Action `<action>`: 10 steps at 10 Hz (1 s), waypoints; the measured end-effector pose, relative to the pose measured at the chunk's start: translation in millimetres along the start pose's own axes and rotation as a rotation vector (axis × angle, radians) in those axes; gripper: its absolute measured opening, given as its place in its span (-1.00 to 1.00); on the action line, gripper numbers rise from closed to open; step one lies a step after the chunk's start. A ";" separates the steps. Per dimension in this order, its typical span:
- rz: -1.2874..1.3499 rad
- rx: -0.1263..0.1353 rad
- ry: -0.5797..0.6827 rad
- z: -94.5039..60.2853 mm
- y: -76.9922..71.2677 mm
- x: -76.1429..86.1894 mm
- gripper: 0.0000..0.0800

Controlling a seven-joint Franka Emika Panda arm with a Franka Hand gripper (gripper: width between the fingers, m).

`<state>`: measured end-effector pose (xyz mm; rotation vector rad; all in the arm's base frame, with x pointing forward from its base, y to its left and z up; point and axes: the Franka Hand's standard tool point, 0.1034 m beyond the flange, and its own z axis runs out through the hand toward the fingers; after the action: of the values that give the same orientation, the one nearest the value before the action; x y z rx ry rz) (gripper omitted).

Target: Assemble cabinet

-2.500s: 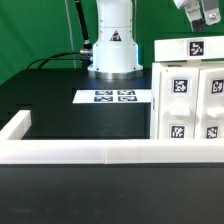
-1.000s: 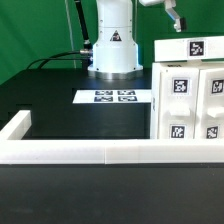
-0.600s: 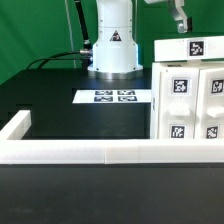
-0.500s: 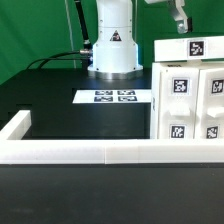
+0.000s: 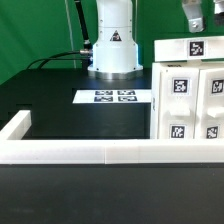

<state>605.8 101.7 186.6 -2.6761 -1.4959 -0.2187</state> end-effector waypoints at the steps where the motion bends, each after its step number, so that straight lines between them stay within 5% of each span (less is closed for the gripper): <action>1: -0.088 -0.002 -0.009 1.9 -0.4 -0.7 0.99; 3: -0.227 -0.018 -0.017 3.1 1.1 -1.2 0.99; 10: -0.311 -0.006 -0.032 20.3 2.8 -15.8 0.99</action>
Offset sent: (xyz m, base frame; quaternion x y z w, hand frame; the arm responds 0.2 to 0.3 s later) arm -0.0021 0.0021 -0.0025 -0.0041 0.0086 -0.1248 0.9921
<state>601.8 89.6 164.2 -2.4488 -1.9185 -0.1965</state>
